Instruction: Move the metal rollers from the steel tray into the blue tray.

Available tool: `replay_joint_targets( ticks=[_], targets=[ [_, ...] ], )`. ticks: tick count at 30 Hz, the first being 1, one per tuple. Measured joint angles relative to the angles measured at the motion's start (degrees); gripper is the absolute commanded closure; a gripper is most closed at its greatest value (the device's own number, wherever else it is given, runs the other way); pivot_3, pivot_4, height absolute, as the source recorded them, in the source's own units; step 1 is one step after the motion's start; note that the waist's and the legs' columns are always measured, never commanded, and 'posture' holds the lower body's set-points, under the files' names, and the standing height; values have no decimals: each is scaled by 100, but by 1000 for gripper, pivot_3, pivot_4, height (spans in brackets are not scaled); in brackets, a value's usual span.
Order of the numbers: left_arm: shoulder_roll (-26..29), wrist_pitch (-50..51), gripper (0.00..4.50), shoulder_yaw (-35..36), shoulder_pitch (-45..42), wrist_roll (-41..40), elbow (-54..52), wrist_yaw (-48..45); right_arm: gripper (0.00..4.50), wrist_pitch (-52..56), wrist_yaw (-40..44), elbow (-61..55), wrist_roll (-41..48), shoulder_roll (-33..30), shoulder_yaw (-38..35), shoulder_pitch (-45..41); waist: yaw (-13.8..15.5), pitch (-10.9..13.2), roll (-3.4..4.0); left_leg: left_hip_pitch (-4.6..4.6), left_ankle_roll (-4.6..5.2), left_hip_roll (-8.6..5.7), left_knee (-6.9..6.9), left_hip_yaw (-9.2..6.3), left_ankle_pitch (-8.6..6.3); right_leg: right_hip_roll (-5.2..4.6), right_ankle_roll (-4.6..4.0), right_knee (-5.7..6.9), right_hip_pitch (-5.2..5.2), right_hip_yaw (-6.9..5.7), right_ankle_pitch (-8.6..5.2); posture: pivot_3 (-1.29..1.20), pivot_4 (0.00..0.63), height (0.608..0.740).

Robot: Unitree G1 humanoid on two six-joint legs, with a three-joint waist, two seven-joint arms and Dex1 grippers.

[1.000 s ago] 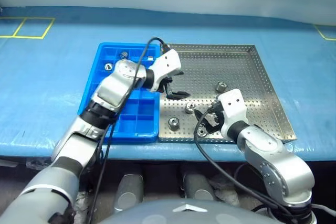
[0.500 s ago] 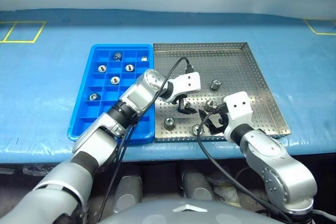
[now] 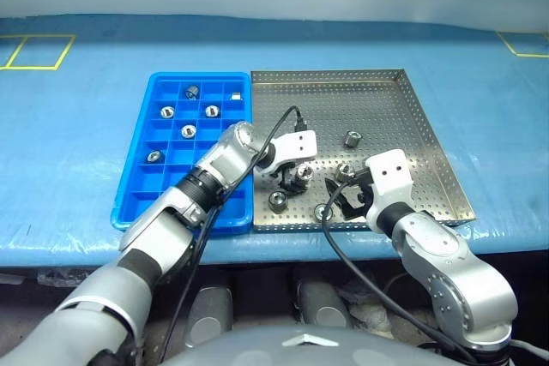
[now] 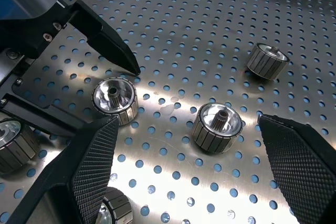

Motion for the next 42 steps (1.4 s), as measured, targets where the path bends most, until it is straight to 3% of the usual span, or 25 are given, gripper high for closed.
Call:
replay_joint_targets(
  ticks=[5,15,22,29,33,37,42],
  targets=[
    [-159,-26,2791,210,6,-8,203,284,0,-9,-4,0,-7,17,0,0,-6,0,0,0,0,0,2,0,0,0,16,0,0,1,9,-140,150,740],
    [-198,163,2785,1233,343,-406,-190,976,0,-10,4,1,-22,15,11,-29,-8,0,1,-1,0,1,0,0,0,0,33,1,-2,1,19,-109,150,740],
    [90,829,2785,2345,1148,-684,-2212,2050,0,6,99,37,-5,-55,154,-289,14,1,5,7,-1,6,-2,-2,1,3,34,7,1,1,21,-26,150,740],
    [627,1688,2785,3413,2372,-601,-4439,3218,0,-355,488,524,16,-173,890,-1026,165,2,6,16,-2,6,-3,-5,1,2,32,7,11,-4,21,100,150,740],
    [835,1886,2785,3671,3147,-593,-5200,3448,0,-878,798,798,-28,-307,1298,-1238,389,4,3,9,-3,2,-4,-10,1,-2,31,-1,11,-12,21,159,150,740],
    [947,2141,2785,3972,4465,-582,-6203,3636,0,-1242,1052,1172,-78,-379,1633,-1430,491,5,0,9,-3,0,-5,-10,0,-10,2,-4,11,-13,13,193,150,740],
    [962,2433,2785,4159,5255,-575,-6851,3919,0,-1453,1216,1382,-77,-301,1825,-1514,711,8,-5,17,-9,6,-1,-15,4,-5,-16,1,17,-24,-5,229,150,740]
  ],
)
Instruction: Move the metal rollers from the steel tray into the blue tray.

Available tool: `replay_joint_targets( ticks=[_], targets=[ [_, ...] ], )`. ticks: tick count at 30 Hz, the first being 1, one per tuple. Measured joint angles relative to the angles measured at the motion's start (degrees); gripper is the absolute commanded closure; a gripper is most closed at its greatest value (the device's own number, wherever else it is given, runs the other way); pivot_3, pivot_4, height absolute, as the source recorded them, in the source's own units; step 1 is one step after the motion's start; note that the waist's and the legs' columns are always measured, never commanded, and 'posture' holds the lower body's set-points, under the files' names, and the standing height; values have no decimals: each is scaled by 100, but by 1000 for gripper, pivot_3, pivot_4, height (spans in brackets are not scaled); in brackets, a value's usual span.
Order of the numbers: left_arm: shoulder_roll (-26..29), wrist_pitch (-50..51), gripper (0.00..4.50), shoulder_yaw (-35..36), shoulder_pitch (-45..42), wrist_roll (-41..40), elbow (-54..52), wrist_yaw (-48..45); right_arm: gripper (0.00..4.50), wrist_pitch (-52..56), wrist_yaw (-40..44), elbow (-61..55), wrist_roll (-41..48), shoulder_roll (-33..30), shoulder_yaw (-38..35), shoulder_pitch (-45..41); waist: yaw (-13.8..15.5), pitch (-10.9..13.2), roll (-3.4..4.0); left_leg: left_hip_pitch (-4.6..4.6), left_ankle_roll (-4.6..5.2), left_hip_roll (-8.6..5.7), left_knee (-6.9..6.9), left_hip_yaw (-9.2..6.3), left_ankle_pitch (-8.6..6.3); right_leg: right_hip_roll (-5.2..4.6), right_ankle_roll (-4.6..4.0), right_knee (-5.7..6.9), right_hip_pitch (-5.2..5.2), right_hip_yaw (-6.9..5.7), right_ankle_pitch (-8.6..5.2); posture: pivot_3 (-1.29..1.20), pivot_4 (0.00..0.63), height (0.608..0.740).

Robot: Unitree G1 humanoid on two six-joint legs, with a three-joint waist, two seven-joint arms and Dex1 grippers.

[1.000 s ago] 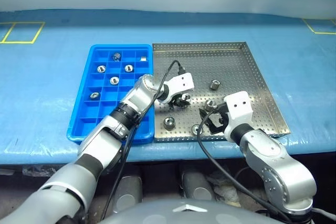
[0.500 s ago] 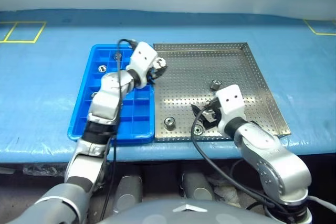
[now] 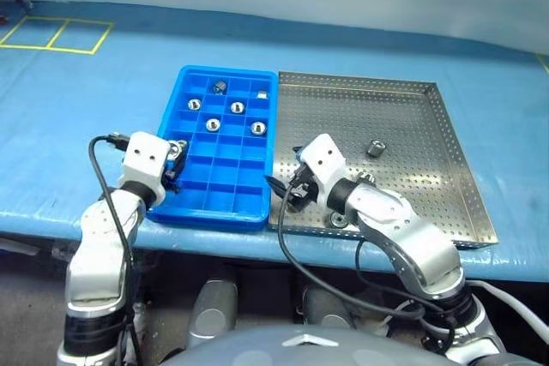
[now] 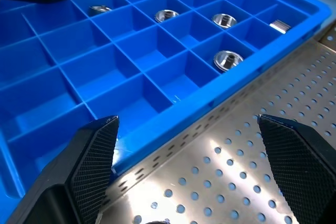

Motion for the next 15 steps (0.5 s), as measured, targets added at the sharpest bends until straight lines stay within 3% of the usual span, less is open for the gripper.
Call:
replay_joint_targets(
  ticks=[15],
  targets=[
    [-50,56,2785,-513,-391,-140,458,144,0,-322,198,86,-99,18,132,53,38,0,-1,-6,-1,0,-8,4,0,0,-5,-3,-9,-2,-2,163,150,740]
  ],
)
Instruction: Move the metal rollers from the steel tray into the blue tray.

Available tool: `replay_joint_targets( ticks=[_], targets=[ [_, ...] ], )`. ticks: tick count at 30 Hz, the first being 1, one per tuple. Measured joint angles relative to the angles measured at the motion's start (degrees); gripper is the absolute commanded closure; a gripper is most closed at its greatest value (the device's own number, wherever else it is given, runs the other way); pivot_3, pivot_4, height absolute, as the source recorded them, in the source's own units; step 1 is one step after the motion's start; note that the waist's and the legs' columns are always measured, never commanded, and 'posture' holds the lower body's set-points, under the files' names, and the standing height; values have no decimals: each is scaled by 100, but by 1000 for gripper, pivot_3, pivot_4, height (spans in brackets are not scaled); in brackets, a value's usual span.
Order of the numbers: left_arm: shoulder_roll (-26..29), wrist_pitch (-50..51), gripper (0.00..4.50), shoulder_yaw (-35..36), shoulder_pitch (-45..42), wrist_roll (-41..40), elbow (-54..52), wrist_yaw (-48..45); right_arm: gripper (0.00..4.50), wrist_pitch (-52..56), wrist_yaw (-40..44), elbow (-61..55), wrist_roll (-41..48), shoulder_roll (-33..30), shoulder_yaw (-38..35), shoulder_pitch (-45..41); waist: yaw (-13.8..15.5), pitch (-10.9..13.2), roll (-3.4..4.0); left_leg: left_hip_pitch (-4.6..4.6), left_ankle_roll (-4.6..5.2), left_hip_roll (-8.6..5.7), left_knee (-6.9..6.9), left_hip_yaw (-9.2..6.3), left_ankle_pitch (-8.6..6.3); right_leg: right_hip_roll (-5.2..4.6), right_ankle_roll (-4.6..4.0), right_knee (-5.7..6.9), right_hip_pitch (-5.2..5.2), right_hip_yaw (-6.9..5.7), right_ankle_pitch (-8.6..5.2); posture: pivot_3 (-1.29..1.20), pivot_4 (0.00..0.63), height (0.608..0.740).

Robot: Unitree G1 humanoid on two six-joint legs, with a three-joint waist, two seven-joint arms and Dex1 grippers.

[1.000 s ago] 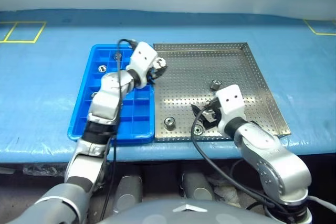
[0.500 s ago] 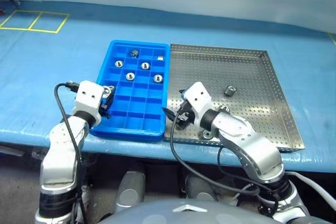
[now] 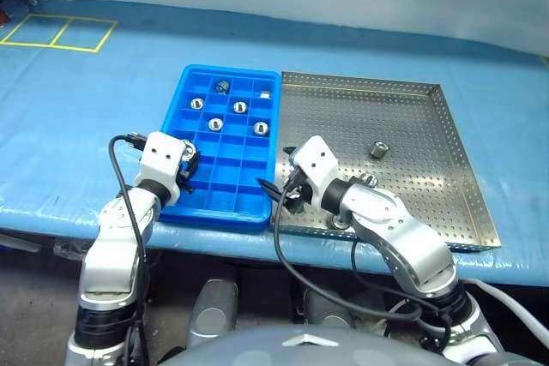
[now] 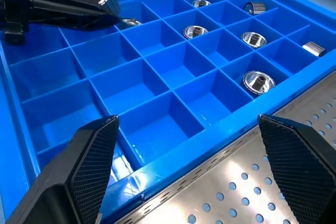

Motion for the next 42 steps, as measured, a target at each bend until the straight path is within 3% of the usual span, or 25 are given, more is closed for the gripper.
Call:
replay_joint_targets(
  ticks=[7,8,15,22,28,32,38,42],
  targets=[
    [262,488,2785,-133,-32,-160,75,-166,0,3,-100,-89,-71,14,-17,235,-71,0,0,0,0,2,1,2,0,0,0,1,-1,0,-1,130,150,740],
    [334,590,2066,-173,-47,-192,61,-199,0,6,-129,-98,-74,24,-18,262,-85,0,1,2,0,3,0,2,0,0,0,1,-1,0,-1,127,150,740],
    [415,933,39,-104,-321,-349,39,-238,0,36,-195,-213,-97,37,-64,343,-89,1,1,-2,0,0,4,-1,0,-1,0,1,0,-1,-1,98,150,740],
    [492,322,39,-320,-1546,-1266,151,-1298,0,199,-156,-644,62,-145,-568,668,-101,1,-1,-4,-1,-3,6,2,0,-4,2,-3,1,1,1,50,150,740],
    [1256,-644,39,-1523,-2757,-1336,1526,-2999,0,504,-225,-981,122,-441,-1167,1279,-241,2,1,-4,0,-2,3,6,0,1,0,-2,-2,3,-1,-4,150,740],
    [1410,-1134,39,-2361,-3628,-1221,2476,-4202,0,708,-359,-1135,121,-444,-1348,1564,-361,2,1,-7,3,-3,5,10,-1,1,2,-2,-4,8,-1,-52,150,740],
    [1225,-1742,39,-3240,-4386,-1052,3597,-5553,0,755,-443,-1344,151,-363,-1319,1687,-576,5,6,-6,11,2,4,16,-6,5,2,0,-9,17,-2,-120,150,740],
    [683,-2467,39,-4065,-5077,-516,4942,-6526,0,589,-580,-1447,105,-221,-1125,1882,-668,6,5,-13,12,0,11,15,-6,8,6,-1,-10,22,-3,-139,150,740]
  ],
)
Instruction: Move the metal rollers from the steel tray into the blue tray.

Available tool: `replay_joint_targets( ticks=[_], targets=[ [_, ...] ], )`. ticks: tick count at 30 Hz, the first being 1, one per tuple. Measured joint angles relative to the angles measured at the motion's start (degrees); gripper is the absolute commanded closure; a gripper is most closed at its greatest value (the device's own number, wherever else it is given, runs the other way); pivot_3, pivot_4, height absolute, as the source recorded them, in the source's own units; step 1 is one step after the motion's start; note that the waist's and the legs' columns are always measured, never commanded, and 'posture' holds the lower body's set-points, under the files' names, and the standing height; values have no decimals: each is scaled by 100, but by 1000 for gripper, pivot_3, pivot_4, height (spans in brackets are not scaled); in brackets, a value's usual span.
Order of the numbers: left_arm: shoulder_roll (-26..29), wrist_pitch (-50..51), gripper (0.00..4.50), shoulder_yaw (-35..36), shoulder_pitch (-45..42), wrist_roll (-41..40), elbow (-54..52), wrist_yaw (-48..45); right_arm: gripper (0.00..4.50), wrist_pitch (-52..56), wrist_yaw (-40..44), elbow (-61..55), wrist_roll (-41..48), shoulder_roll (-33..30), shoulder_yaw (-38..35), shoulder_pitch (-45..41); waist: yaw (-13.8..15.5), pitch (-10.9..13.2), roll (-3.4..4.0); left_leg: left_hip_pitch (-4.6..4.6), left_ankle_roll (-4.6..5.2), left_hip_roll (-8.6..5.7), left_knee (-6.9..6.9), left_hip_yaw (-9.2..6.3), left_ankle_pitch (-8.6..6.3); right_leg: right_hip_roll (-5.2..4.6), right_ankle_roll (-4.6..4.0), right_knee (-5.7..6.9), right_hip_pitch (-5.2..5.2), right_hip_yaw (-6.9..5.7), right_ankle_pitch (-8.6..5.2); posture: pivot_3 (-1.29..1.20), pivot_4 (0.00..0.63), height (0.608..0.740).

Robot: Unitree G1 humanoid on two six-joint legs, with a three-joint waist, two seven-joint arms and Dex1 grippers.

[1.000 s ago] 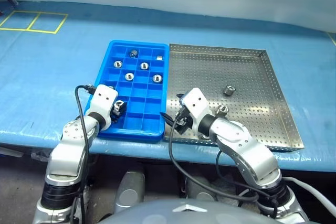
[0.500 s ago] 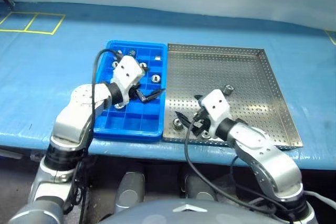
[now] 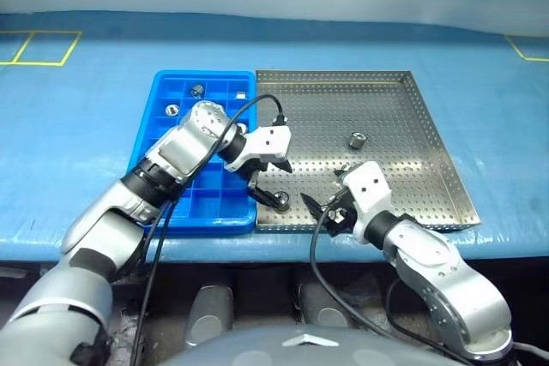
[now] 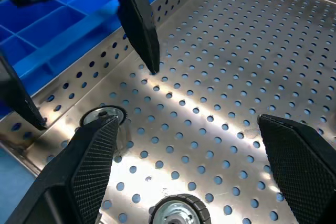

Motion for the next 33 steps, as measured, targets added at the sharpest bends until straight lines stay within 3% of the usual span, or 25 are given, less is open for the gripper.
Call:
replay_joint_targets(
  ticks=[9,12,19,26,33],
  targets=[
    [-524,-836,39,-634,-406,908,1063,-614,0,-208,-219,-1,-115,128,123,65,-127,0,0,1,1,2,1,1,0,3,1,4,-2,4,0,-172,150,740],
    [-647,-1039,593,-758,-509,1156,1218,-716,0,-276,-240,0,-150,150,178,82,-146,0,0,2,1,2,1,2,-1,3,1,4,-2,5,0,-183,150,740],
    [-789,-1273,2749,-774,-599,1471,1464,-820,0,-404,-326,0,-203,221,204,161,-190,-2,2,6,1,2,8,1,0,3,3,8,5,6,1,-190,150,740],
    [-799,-1154,2751,-360,-478,1450,1478,-432,0,-409,-293,1,-203,182,197,168,-217,-1,3,4,2,2,10,-1,0,2,5,10,3,7,2,-130,150,740],
    [-484,-165,2751,1091,234,982,349,745,0,-404,-110,57,-170,42,191,-73,-203,2,6,5,3,5,-1,-7,-1,5,26,16,-2,2,14,-56,150,740]
  ],
)
